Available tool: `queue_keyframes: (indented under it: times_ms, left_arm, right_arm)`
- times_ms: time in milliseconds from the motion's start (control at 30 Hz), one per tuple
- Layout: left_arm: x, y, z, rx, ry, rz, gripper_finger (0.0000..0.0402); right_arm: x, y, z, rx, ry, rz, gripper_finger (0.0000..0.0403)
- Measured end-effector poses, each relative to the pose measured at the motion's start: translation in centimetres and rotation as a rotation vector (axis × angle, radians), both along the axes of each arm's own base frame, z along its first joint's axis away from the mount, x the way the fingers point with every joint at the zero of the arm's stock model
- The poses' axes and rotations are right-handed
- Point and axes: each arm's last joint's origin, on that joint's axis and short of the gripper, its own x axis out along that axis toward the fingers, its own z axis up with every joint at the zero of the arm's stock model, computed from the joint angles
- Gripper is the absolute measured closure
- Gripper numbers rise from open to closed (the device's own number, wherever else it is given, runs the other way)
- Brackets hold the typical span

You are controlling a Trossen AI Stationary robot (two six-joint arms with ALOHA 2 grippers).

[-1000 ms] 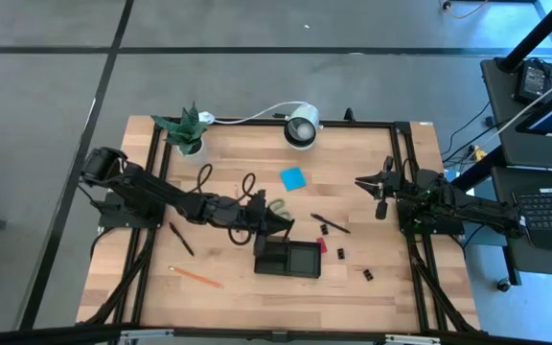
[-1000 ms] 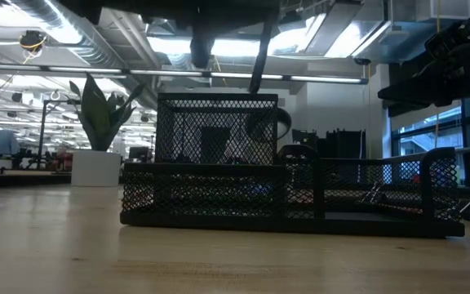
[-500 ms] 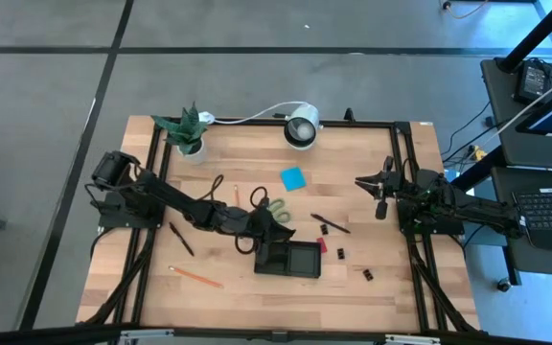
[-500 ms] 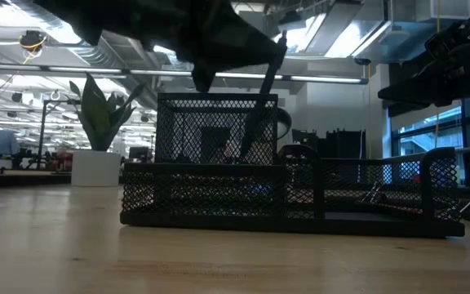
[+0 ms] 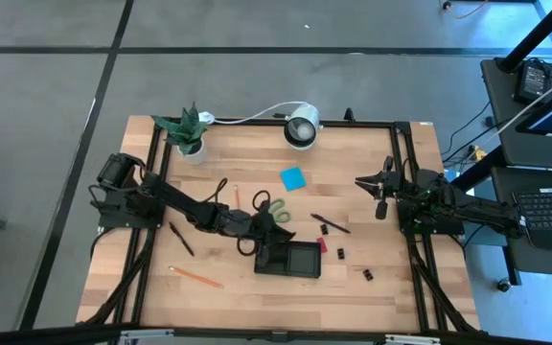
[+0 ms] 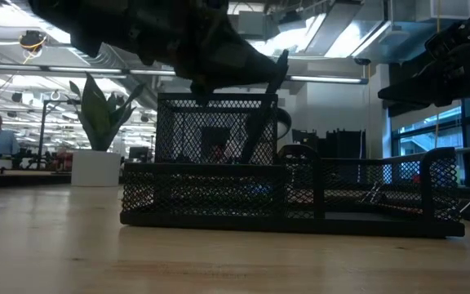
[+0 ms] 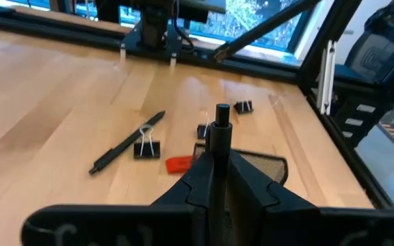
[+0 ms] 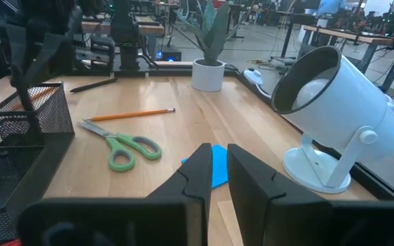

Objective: Pick and place office supplies into organizer
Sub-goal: Put the middle black pen into the desk organizer, then put the bottom pencil into the desk organizer

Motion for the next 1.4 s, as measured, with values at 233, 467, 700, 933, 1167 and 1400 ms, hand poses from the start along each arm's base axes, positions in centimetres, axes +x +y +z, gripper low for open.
queue_keyframes:
  times_ms: [233,467,700,933,1167,1400]
  left_arm:
    - [-0.6,0.2,-0.9,-0.018,0.023,0.018,0.0378]
    - [-1.0,0.4,-1.4,-0.001,0.025,0.037,0.0378]
    - [-1.0,0.4,-1.6,0.000,0.038,0.035,0.0378]
    - [-1.0,0.4,-1.6,-0.027,0.037,0.048,0.0351]
    - [-0.9,0.4,-1.3,-0.036,0.009,0.048,0.0315]
    - [-1.4,0.4,0.9,-0.023,-0.061,0.037,0.0297]
  right_arm:
    - [0.0,0.0,0.0,-0.001,0.001,0.000,0.0352]
    - [0.0,0.0,0.0,-0.002,0.001,0.000,0.0352]
    - [0.0,0.0,0.0,-0.002,0.001,0.000,0.0352]
    - [0.0,0.0,0.0,-0.002,0.001,0.000,0.0352]
    - [0.0,0.0,0.0,-0.002,0.001,0.000,0.0352]
    - [0.0,0.0,0.0,-0.002,0.001,0.000,0.0352]
